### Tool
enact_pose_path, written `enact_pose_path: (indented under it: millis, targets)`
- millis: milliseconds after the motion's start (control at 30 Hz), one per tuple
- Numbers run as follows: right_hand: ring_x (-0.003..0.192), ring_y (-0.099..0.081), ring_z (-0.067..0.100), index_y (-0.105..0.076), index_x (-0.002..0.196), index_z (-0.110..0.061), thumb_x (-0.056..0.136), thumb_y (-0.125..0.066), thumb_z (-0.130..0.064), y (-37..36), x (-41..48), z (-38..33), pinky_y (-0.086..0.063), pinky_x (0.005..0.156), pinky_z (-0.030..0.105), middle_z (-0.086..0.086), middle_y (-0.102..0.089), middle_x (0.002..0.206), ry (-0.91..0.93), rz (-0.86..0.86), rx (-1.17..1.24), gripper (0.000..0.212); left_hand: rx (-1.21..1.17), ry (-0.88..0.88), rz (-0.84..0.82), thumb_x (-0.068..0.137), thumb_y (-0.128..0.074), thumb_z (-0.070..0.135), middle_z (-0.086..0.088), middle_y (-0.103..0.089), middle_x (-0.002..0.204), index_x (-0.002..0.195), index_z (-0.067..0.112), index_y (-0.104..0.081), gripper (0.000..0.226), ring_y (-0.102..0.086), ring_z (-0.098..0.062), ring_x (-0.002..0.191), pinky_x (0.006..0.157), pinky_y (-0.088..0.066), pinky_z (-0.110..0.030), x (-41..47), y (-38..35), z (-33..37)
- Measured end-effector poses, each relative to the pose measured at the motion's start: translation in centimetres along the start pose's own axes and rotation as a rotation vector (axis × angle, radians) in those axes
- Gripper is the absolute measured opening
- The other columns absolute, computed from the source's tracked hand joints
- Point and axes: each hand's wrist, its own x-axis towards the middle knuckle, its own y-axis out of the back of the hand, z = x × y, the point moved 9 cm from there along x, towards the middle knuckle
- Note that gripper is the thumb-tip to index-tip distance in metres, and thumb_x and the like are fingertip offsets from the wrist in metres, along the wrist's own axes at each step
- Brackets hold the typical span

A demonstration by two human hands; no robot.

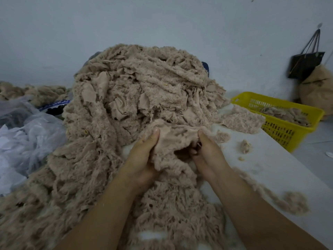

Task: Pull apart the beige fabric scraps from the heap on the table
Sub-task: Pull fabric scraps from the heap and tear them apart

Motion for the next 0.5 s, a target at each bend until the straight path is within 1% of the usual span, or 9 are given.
enact_pose_path:
  millis: [67, 100, 167, 200, 267, 333, 367, 433, 500]
  targets:
    - [0.038, -0.047, 0.006, -0.051, 0.108, -0.013, 0.106, -0.046, -0.018, 1.2, 0.5, -1.0, -0.036, 0.036, 0.019, 0.002, -0.053, 0.065, 0.013, 0.066, 0.044, 0.008, -0.13, -0.079, 0.036, 0.089, -0.06, 0.031, -0.009, -0.075, 0.081, 0.088, 0.01, -0.078, 0.028, -0.075, -0.019, 0.072, 0.056, -0.059, -0.028, 0.0, 0.9, 1.7]
    - [0.038, -0.05, 0.006, -0.05, 0.112, -0.015, 0.106, -0.045, -0.018, 1.6, 0.6, -1.3, -0.039, 0.037, 0.019, 0.001, -0.057, 0.063, 0.019, 0.069, 0.05, 0.008, -0.198, -0.119, 0.085, 0.088, -0.063, 0.028, -0.004, -0.07, 0.068, 0.078, 0.012, -0.077, 0.023, -0.07, -0.013, 0.058, 0.046, -0.054, -0.023, 0.0, 1.7, 2.4]
    - [0.043, -0.058, 0.007, -0.054, 0.113, -0.012, 0.105, -0.048, -0.018, 1.3, 0.4, -1.0, -0.046, 0.041, 0.02, 0.001, -0.061, 0.06, -0.002, 0.024, 0.022, 0.011, -0.301, -0.17, 0.192, 0.097, -0.058, 0.021, 0.001, -0.066, 0.061, 0.066, 0.012, -0.076, 0.037, -0.062, -0.008, 0.048, 0.039, -0.049, -0.018, 0.3, 3.6, 2.8]
    - [0.047, -0.062, 0.009, -0.056, 0.112, -0.008, 0.103, -0.051, -0.019, 0.8, 0.2, -0.5, -0.049, 0.043, 0.021, 0.004, -0.064, 0.063, -0.023, 0.001, -0.007, 0.015, -0.328, -0.174, 0.234, 0.103, -0.05, 0.022, 0.0, -0.069, 0.065, 0.065, 0.012, -0.078, 0.048, -0.064, -0.007, 0.05, 0.041, -0.05, -0.018, 0.4, 4.4, 2.7]
    - [0.061, -0.071, 0.015, -0.059, 0.115, -0.001, 0.101, -0.055, -0.025, -0.1, -0.2, 0.2, -0.054, 0.05, 0.023, 0.01, -0.073, 0.078, -0.042, -0.039, -0.039, 0.028, -0.393, -0.183, 0.282, 0.106, -0.044, 0.027, -0.004, -0.076, 0.082, 0.075, 0.009, -0.081, 0.051, -0.073, -0.01, 0.067, 0.053, -0.057, -0.021, 0.6, 5.1, 2.5]
    - [0.076, -0.075, 0.022, -0.062, 0.113, -0.005, 0.099, -0.056, -0.038, -0.6, -0.3, 0.2, -0.057, 0.054, 0.026, 0.014, -0.076, 0.094, -0.031, -0.094, -0.086, 0.036, -0.443, -0.188, 0.293, 0.106, -0.042, 0.03, -0.012, -0.076, 0.103, 0.1, 0.003, -0.075, 0.043, -0.076, -0.019, 0.088, 0.066, -0.061, -0.027, 0.9, 5.2, 2.4]
    - [0.079, -0.075, 0.022, -0.063, 0.108, -0.009, 0.098, -0.055, -0.044, -0.7, -0.4, 0.0, -0.057, 0.055, 0.028, 0.013, -0.076, 0.096, -0.013, -0.108, -0.171, 0.038, -0.453, -0.188, 0.291, 0.106, -0.04, 0.032, -0.014, -0.074, 0.112, 0.112, 0.002, -0.069, 0.042, -0.074, -0.022, 0.097, 0.071, -0.061, -0.029, 0.9, 5.1, 2.4]
    - [0.075, -0.073, 0.02, -0.063, 0.101, -0.016, 0.098, -0.049, -0.054, -0.5, -0.8, -0.7, -0.056, 0.056, 0.032, 0.009, -0.074, 0.093, 0.096, -0.066, -0.534, 0.041, -0.467, -0.188, 0.27, 0.107, -0.038, 0.034, -0.017, -0.069, 0.123, 0.125, 0.002, -0.061, 0.044, -0.071, -0.027, 0.108, 0.077, -0.061, -0.033, 1.0, 5.0, 2.6]
    - [0.071, -0.065, 0.019, -0.059, 0.093, -0.02, 0.096, -0.043, -0.061, -0.3, -1.2, -2.3, -0.052, 0.062, 0.036, 0.006, -0.068, 0.086, 0.313, 0.031, -0.898, 0.044, -0.482, -0.189, 0.243, 0.107, -0.037, 0.035, -0.018, -0.067, 0.127, 0.128, 0.002, -0.06, 0.045, -0.069, -0.029, 0.111, 0.08, -0.061, -0.037, 0.9, 4.7, 2.7]
